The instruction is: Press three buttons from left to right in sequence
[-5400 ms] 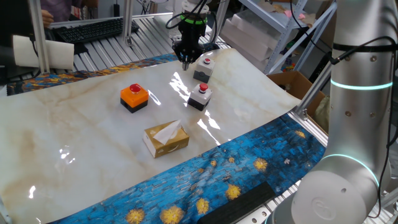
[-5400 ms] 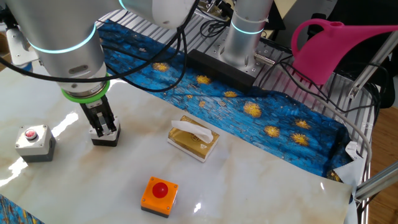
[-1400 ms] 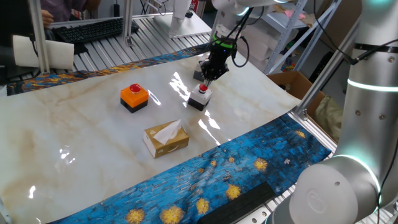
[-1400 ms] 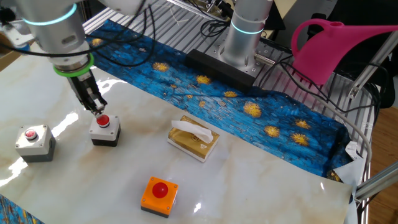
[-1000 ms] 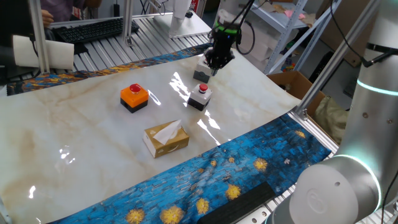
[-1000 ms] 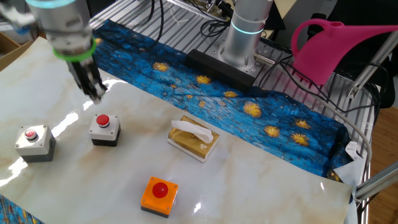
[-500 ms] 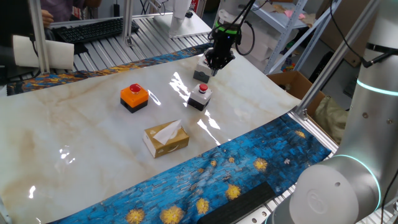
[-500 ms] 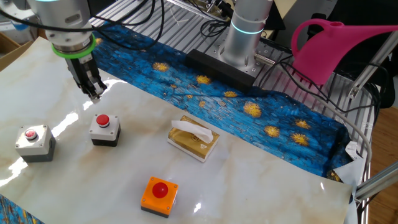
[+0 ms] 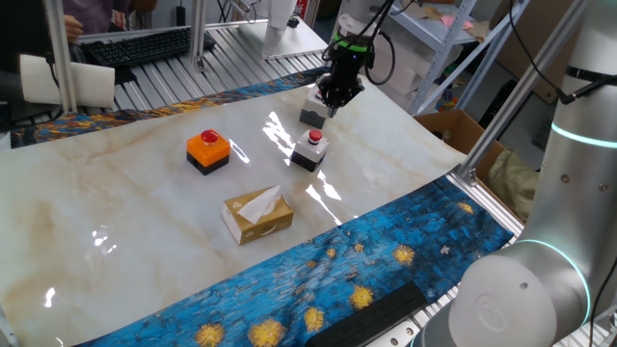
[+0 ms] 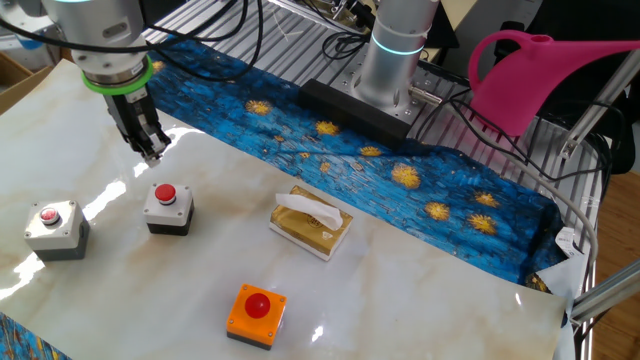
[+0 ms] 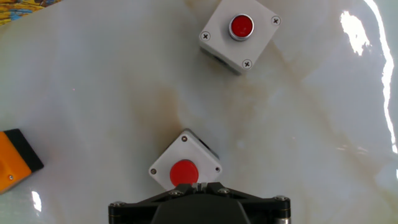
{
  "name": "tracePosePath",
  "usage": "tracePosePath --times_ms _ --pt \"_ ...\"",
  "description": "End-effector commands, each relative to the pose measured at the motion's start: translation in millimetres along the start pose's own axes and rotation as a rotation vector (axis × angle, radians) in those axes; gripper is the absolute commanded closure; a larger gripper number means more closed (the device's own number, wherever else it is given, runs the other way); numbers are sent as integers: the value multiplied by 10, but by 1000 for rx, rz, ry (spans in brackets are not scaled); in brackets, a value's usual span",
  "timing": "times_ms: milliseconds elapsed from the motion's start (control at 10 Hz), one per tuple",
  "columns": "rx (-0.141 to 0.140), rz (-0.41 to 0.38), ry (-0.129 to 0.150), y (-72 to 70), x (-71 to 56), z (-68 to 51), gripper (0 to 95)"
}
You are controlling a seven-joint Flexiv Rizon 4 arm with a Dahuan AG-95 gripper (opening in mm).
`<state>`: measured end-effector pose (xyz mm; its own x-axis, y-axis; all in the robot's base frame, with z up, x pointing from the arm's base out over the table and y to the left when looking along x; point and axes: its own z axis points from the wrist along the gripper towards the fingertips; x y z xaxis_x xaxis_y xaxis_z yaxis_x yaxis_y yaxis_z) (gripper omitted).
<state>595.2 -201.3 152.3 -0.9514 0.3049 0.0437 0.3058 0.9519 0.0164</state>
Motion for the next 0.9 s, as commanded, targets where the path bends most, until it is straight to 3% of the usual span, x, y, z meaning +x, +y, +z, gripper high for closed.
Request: tracePosePath --times_ms 100,900 --pt "0 1 0 -1 3 -5 950" --pt "3 8 4 -20 -28 9 950"
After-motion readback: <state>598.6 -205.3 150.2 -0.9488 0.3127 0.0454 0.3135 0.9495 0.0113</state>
